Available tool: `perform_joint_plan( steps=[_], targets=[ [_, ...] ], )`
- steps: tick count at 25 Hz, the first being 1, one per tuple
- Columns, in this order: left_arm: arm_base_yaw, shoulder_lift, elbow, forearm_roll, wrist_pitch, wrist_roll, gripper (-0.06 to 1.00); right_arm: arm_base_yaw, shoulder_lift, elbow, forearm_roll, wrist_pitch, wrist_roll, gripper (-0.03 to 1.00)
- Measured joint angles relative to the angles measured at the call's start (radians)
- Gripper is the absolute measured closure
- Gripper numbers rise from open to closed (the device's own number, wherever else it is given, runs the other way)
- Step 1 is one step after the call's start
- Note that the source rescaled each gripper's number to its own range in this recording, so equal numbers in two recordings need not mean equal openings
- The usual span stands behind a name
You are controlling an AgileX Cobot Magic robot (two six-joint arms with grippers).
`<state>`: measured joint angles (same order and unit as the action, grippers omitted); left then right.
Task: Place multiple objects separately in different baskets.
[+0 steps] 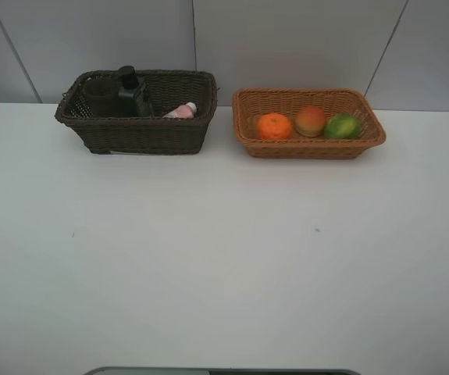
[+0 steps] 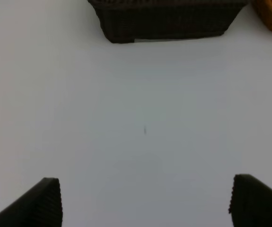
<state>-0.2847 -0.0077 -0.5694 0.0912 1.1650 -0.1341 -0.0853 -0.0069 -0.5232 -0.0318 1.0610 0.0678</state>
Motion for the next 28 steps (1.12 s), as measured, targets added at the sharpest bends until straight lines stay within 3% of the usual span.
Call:
perform_joint_plan(
  steps=[6,12,23,28],
  targets=[
    [0.000,0.000,0.028,0.000,-0.011,0.016,0.03,0.000,0.000,0.000,0.000,0.000,0.000,-0.03],
    [0.000,0.000,0.063,0.000,-0.087,0.032,0.03,0.000,0.000,0.000,0.000,0.000,0.000,-0.03],
    [0.000,0.000,0.065,0.000,-0.097,0.037,0.03,0.000,0.000,0.000,0.000,0.000,0.000,-0.03],
    [0.047,0.000,0.065,0.000,-0.097,0.038,0.03,0.000,0.000,0.000,0.000,0.000,0.000,-0.03]
  ],
)
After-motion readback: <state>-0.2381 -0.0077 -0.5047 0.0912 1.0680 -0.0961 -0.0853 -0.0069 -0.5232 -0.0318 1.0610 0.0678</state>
